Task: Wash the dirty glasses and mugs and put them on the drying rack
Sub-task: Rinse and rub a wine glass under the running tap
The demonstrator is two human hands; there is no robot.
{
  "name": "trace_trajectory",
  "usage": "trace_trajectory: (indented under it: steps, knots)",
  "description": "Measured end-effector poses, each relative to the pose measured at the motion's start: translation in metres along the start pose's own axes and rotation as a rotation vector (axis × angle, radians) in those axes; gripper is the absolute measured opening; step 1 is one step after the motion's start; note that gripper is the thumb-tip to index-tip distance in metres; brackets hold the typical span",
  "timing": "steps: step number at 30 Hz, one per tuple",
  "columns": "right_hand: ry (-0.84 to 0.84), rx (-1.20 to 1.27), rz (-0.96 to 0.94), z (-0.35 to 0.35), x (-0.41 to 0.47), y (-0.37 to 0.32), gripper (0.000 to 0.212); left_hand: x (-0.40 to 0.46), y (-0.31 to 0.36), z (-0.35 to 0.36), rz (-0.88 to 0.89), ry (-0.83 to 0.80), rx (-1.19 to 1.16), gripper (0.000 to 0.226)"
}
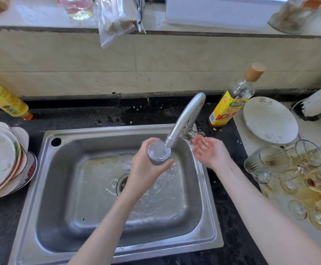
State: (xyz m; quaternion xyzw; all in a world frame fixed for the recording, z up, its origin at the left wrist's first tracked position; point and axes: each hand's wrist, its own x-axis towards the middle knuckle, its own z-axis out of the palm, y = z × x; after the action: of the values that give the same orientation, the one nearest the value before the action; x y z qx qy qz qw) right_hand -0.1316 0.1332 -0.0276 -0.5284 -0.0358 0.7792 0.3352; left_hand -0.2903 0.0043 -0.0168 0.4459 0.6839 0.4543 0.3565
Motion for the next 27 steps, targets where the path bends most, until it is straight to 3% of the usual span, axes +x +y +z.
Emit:
trace_trajectory:
  steps: [4,7,9,11,13,15,20,27]
  knots:
    - [-0.011,-0.475,0.087,-0.008,-0.025,0.039,0.022,0.003,-0.003,0.001,-0.189,0.099,-0.256,0.048]
    - [-0.069,-0.655,0.265,-0.017,-0.036,0.082,0.031,0.003,-0.010,0.003,-0.232,0.164,-0.371,0.046]
    - [-0.065,-0.560,0.317,-0.017,-0.033,0.104,0.039,-0.002,-0.017,0.003,-0.266,0.182,-0.412,0.050]
    - [-0.029,-0.273,0.300,-0.010,-0.026,0.116,0.039,-0.008,-0.026,0.005,-0.289,0.154,-0.469,0.046]
    - [0.008,-0.063,0.243,-0.001,-0.021,0.118,0.029,-0.017,-0.033,0.007,-0.315,0.137,-0.483,0.040]
    - [0.026,-0.039,0.159,0.004,-0.021,0.114,0.020,-0.024,-0.038,0.006,-0.358,0.105,-0.456,0.040]
    - [0.011,-0.480,-0.224,-0.003,-0.036,0.091,0.018,-0.034,-0.055,-0.003,-0.327,-0.173,-0.315,0.046]
    - [-0.062,-0.807,-0.640,-0.014,-0.055,0.098,0.011,-0.045,-0.061,0.003,-0.077,-0.259,0.242,0.065]
